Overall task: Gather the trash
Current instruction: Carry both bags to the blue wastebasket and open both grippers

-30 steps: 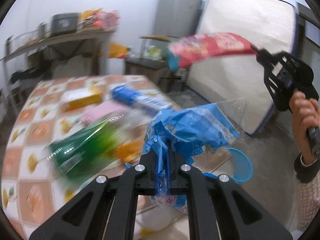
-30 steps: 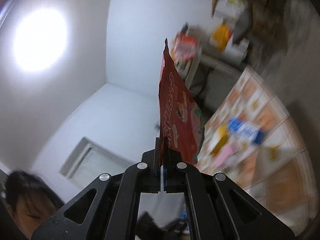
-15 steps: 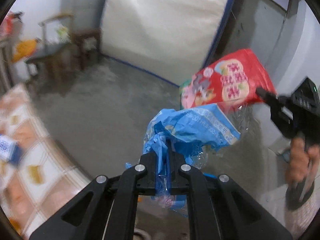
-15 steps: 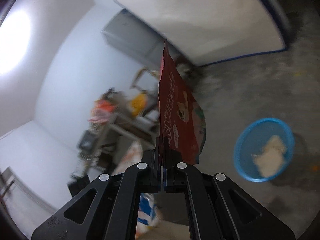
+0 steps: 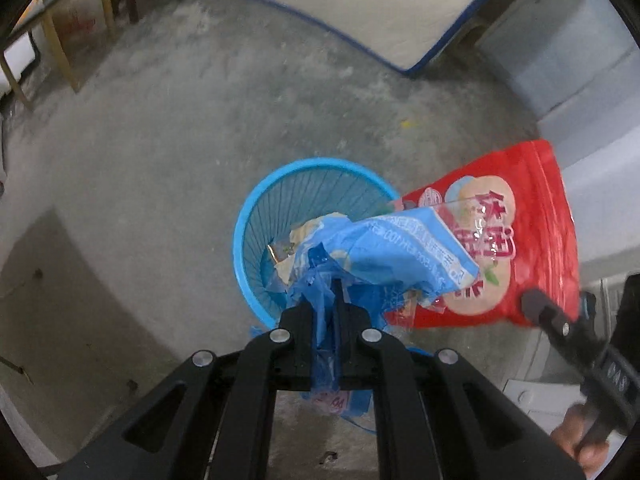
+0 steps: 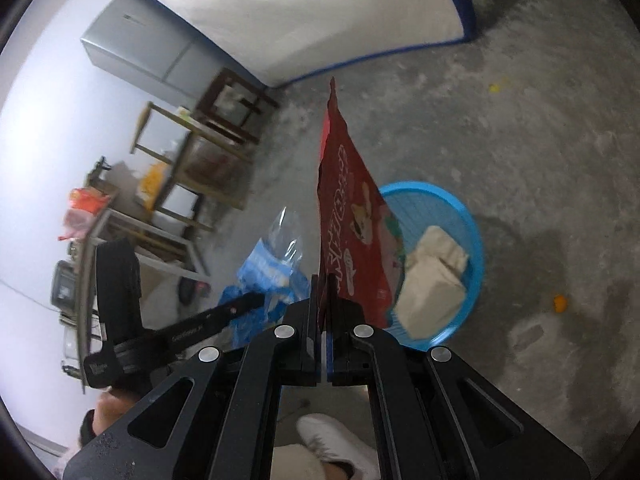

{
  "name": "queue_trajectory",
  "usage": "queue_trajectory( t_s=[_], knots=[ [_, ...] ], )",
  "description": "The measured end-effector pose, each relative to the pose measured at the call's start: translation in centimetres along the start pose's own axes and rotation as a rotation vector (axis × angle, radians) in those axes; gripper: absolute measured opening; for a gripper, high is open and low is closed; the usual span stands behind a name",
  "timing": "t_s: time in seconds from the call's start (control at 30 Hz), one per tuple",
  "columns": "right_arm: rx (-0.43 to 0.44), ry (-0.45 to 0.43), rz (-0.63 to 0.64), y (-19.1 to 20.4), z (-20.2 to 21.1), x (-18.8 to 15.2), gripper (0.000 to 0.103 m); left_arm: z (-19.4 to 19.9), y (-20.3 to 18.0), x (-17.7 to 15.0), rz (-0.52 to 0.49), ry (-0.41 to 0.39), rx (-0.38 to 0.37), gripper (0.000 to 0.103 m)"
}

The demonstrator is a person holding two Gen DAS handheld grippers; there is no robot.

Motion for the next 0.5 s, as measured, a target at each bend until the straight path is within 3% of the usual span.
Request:
queue_trajectory(
  t_s=[0.17,0.23,0.27,0.3,0.4,0.5],
  knots=[
    [-0.083,0.003,0.019,-1.3,-2.1,1.0,0.000,-4.3,0.7,1.5,0.046,0.022,0.037,0.007],
    [-0.105,0.029,0.034,-2.2,-4.1,1.0,0.002,-5.2,0.8,1.8,0.057,0.010,0.048,0.027],
    [-0.131,0.038,0.035,-2.8,-5.0,0.9,0.005,-5.9,1.2,1.7,0.075,0.023,0.053,0.045],
    [-0.142,0.046,0.038,-3.2,-6.0,0.9,0.007,-6.4,1.2,1.4,0.084,0.028,0.055,0.051],
    [-0.225,0.099,0.064,-4.8,-9.2,0.0,0.032,-7.2,1.5,0.9,0.102,0.042,0.029,0.055],
    [-0.248,0.128,0.060,-5.3,-9.8,-1.2,0.035,-6.2,2.1,0.8,0.110,0.009,0.004,0.055]
  ],
)
Point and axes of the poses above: each gripper's, at about its wrist camera, not at the fingertips, and z roughly against the way its jaws point, y to its left, x to its top, the point moved 3 cm from there along -z, roughly the way its jaws point, and after that the axes turned 6 degrees about y, right-handed, at the moved point
